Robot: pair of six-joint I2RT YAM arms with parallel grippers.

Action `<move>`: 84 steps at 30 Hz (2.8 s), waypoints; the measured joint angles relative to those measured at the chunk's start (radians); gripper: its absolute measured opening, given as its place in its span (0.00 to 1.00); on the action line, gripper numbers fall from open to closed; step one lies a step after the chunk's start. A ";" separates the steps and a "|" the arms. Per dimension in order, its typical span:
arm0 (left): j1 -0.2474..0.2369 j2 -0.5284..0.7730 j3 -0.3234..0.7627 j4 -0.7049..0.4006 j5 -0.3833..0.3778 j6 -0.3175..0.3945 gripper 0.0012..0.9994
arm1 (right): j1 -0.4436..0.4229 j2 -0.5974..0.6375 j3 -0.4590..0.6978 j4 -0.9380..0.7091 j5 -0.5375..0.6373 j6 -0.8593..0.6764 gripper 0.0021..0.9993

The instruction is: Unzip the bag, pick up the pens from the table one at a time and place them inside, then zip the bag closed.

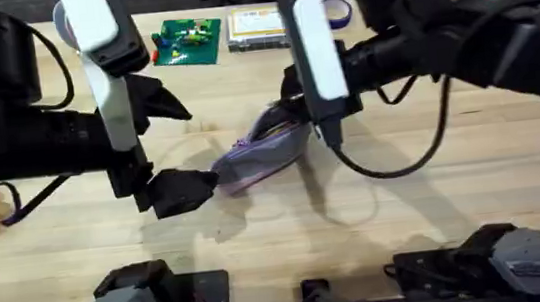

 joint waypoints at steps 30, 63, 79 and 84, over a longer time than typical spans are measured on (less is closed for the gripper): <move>0.000 0.000 0.000 0.000 0.000 0.000 0.99 | 0.127 0.239 0.000 0.046 0.001 -0.099 0.03; 0.000 0.000 0.000 0.000 -0.002 0.000 0.99 | 0.236 0.267 0.013 0.115 0.025 -0.043 1.00; 0.114 0.000 0.000 -0.008 -0.053 0.016 0.99 | 0.126 0.033 0.052 0.108 0.002 0.631 1.00; 0.156 0.000 -0.001 -0.037 -0.057 0.098 0.99 | 0.064 -0.027 0.052 0.104 -0.001 1.015 1.00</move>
